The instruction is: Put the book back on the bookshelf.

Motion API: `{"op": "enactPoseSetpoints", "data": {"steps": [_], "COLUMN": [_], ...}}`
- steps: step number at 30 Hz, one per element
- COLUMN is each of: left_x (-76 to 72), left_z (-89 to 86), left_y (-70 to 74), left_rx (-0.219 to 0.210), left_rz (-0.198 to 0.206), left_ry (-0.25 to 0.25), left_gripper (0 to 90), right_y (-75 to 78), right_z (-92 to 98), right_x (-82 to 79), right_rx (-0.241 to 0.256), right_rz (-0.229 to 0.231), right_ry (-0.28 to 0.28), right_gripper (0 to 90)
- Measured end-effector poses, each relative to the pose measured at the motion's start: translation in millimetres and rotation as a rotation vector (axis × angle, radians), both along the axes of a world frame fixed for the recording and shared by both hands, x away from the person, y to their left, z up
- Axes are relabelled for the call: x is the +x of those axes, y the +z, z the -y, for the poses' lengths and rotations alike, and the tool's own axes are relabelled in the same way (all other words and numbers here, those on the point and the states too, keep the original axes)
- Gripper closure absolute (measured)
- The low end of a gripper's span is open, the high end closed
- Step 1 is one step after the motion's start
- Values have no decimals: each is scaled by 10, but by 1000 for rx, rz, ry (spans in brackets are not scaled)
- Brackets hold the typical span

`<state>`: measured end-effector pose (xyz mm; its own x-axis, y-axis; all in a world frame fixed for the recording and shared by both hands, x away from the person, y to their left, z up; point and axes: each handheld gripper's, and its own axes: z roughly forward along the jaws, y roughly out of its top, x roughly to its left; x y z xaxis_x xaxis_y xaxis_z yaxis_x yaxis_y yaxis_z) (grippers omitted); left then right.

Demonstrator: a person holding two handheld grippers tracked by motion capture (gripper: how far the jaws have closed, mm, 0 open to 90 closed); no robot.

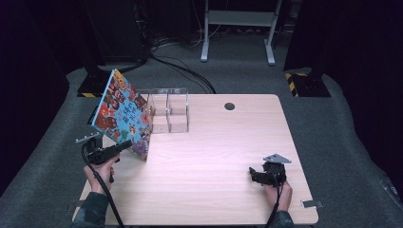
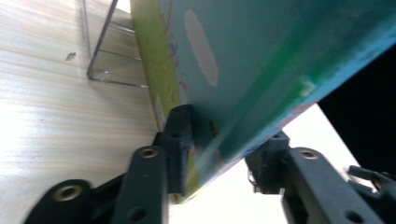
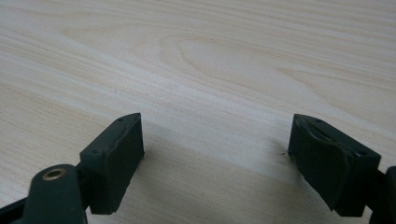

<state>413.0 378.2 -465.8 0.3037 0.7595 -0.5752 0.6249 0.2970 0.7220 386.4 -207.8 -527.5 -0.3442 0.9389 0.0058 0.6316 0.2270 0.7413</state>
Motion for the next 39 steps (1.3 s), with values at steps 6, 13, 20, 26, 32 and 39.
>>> {"op": "enactPoseSetpoints", "data": {"steps": [6, 13, 20, 26, 32, 39], "left_x": [-49, -150, -304, -416, -508, -605], "left_z": [66, 46, 35, 13, -14, -26], "left_y": [50, 51, 2, -127, -310, -578], "left_rx": [93, 247, 349, 423, 492, 580], "left_rz": [22, 32, 33, 34, -11, -50], "left_ry": [32, 35, 36, 34, 16, -1], "left_gripper": [394, 242, 140, 79, 46, 9], "right_y": [1, 1, 1, -2, -3, -3], "right_z": [2, 2, -1, -10, -9, -9], "right_x": [-2, -2, -4, -3, -3, -5], "right_rx": [0, 0, 2, 12, 11, 12], "right_rz": [-1, 0, 1, 5, 6, 6], "right_ry": [0, 0, -6, -13, -13, -17], "right_gripper": [178, 179, 179, 179, 179, 179]}}
